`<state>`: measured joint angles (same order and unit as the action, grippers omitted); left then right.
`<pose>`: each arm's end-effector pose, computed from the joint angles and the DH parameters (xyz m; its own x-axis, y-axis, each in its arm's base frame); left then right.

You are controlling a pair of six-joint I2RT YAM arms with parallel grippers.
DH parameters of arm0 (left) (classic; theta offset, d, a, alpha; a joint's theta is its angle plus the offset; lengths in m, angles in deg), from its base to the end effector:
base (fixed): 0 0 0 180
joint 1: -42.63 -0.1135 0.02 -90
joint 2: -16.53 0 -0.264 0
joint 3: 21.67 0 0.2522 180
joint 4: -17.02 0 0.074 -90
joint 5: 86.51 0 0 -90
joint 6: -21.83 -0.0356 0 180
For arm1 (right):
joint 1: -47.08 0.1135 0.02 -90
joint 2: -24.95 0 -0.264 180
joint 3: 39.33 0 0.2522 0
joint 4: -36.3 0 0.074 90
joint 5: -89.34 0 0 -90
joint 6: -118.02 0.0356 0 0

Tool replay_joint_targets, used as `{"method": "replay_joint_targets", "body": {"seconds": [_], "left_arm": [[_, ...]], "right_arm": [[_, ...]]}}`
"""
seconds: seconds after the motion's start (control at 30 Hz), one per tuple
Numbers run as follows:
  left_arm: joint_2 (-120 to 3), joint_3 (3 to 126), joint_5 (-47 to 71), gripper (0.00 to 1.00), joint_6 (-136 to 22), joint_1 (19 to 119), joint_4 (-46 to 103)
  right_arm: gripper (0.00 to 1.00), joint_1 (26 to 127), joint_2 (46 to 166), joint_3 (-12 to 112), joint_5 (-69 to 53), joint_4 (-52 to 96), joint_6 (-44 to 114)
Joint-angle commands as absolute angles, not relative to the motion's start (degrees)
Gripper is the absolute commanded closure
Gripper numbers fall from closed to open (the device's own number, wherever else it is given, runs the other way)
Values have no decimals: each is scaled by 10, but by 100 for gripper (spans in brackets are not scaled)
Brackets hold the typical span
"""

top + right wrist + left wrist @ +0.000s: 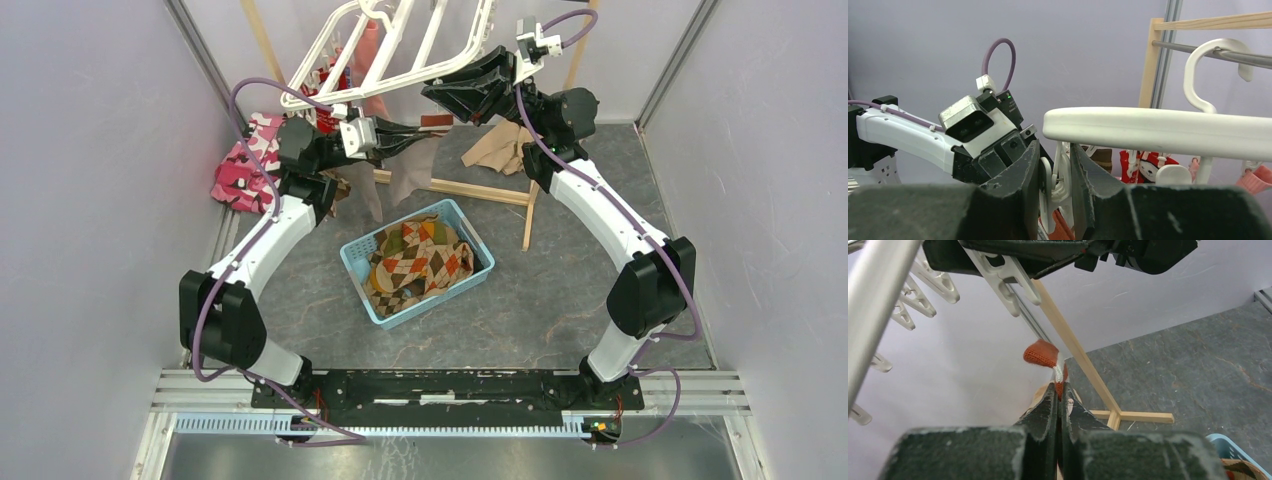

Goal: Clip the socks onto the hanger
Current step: Clamp the sock onto the hanger.

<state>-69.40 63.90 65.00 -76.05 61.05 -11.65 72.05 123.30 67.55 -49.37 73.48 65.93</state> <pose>0.3066 -0.1351 0.4184 0.5670 -0.1199 -0.8149 0.8148 0.2266 0.5336 0.3294 0.1829 0.4819 0.0486 0.4699 -0.8814 -0.9937 0.1115 0.0047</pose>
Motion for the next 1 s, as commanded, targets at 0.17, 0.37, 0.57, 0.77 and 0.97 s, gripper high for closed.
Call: {"method": "replay_joint_targets", "body": {"seconds": [0.17, 0.37, 0.57, 0.77, 0.97], "left_arm": [[-686, 668, 665, 98, -774, 622, -138], [-698, 677, 653, 98, -725, 623, -198], [-703, 684, 633, 98, -720, 622, -201], [-705, 688, 616, 98, -705, 621, -207], [-715, 701, 587, 98, -640, 622, -218]], "right_arm": [[88, 719, 1235, 674, -499, 776, 677], [88, 719, 1236, 673, -500, 775, 677], [88, 719, 1235, 674, -501, 775, 678], [88, 719, 1234, 671, -502, 775, 678], [88, 719, 1232, 666, -502, 778, 678]]}}
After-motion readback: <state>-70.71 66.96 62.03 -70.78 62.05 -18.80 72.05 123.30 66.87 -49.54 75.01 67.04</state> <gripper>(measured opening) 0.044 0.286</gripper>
